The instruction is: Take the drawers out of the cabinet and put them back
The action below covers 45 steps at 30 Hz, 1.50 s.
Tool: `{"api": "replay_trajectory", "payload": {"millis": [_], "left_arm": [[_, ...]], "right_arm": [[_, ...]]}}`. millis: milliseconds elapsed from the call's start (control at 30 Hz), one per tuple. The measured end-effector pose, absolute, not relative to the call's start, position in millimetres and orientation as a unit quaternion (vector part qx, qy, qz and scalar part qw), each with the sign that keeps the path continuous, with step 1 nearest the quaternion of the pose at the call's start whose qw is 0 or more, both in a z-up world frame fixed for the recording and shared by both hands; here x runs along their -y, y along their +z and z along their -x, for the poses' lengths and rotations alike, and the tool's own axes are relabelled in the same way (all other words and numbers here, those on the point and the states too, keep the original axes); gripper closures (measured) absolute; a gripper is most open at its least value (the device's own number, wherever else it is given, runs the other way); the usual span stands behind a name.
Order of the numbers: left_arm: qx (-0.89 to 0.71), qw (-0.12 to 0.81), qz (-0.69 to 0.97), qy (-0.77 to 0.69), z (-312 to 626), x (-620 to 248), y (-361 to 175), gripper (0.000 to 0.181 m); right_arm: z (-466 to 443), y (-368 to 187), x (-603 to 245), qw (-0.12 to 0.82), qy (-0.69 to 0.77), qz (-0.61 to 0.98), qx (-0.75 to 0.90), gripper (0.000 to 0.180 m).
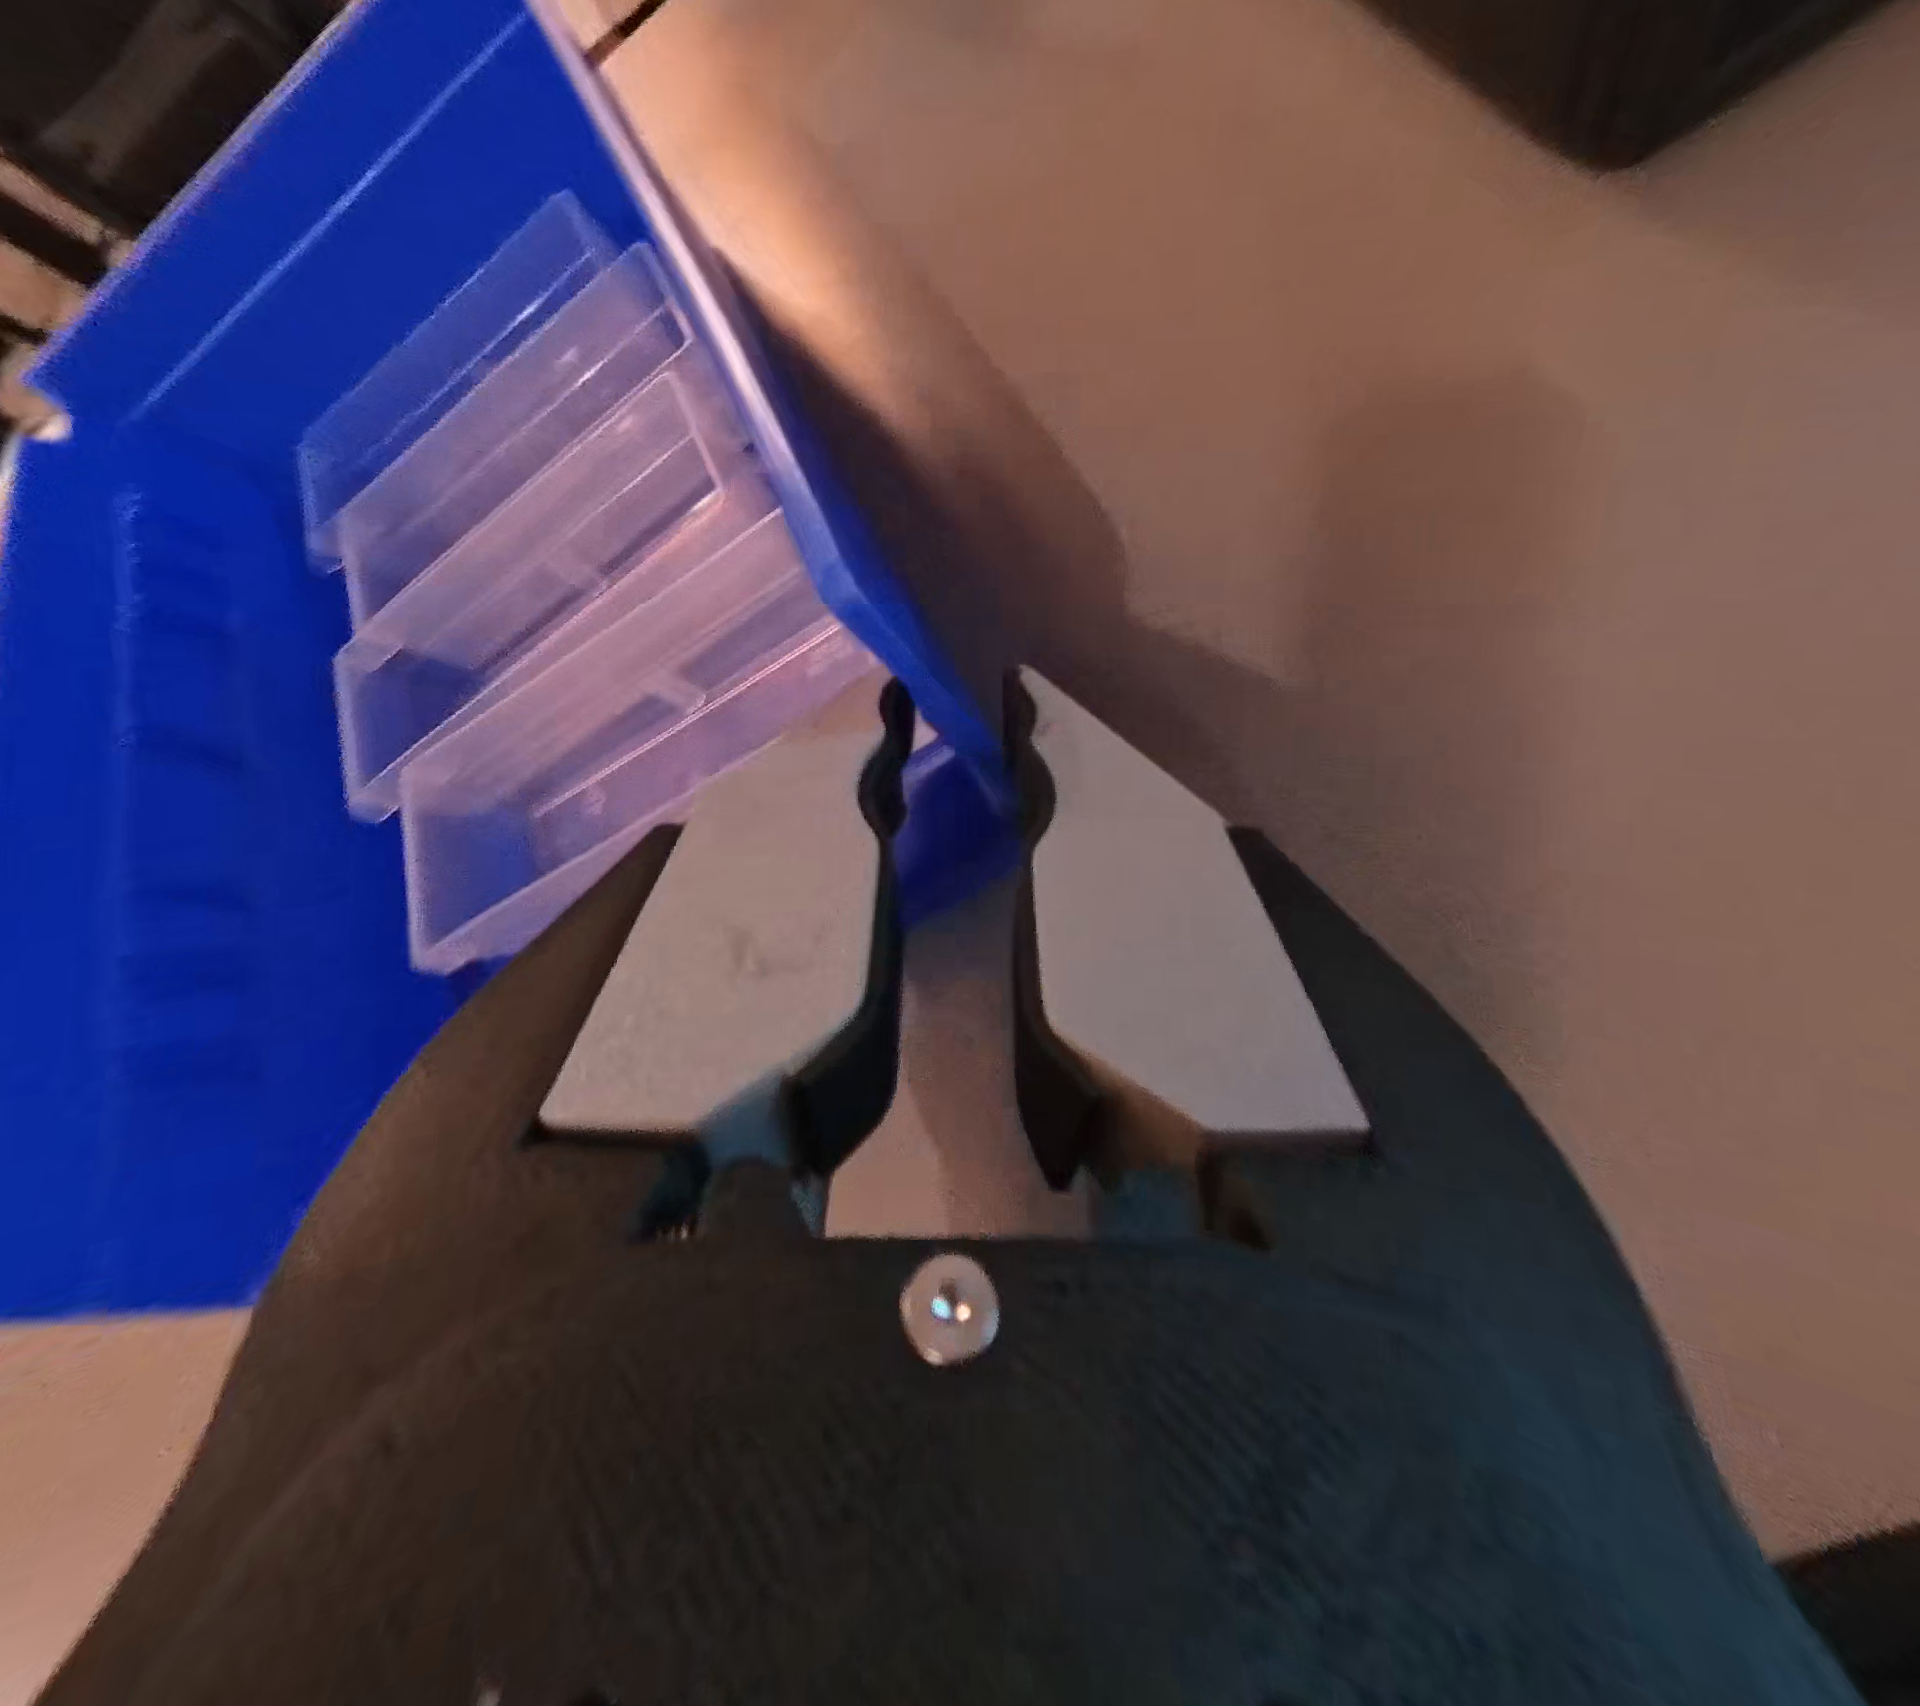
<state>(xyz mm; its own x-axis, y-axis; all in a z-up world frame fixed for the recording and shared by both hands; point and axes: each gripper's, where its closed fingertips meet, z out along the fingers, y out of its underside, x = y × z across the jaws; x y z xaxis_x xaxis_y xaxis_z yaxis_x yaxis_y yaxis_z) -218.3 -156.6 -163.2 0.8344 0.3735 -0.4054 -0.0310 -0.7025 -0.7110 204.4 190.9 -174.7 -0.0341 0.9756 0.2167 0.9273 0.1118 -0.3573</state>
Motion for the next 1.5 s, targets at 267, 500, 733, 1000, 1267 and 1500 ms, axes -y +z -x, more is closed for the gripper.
{"api": "replay_trajectory", "payload": {"millis": [267,500,733,1000,1267,1500], "left_arm": [[0.134,0.391,0.871,0.265,227,161,-149,0.168],[0.113,0.469,0.836,0.263,206,153,-97,0.155],[0.091,0.472,0.829,0.285,203,145,-87,0.153],[0.085,0.481,0.826,0.282,197,144,-82,0.153],[0.077,0.484,0.827,0.278,192,140,-82,0.152],[0.076,0.478,0.83,0.277,194,138,-87,0.152]], "right_arm": [[-225,-173,-221,0.244,-0.007,0.672,0.7,0.162],[-234,-145,-228,0.296,0.008,0.694,0.657,0.163],[-178,-54,-189,0.451,0.184,0.624,0.611,0.138],[-124,-32,-142,0.488,0.278,0.556,0.612,0.135],[-70,-53,-77,0.476,0.437,0.418,0.638,0.134],[-51,-130,-117,0.431,0.422,0.487,0.632,0.129]]}}
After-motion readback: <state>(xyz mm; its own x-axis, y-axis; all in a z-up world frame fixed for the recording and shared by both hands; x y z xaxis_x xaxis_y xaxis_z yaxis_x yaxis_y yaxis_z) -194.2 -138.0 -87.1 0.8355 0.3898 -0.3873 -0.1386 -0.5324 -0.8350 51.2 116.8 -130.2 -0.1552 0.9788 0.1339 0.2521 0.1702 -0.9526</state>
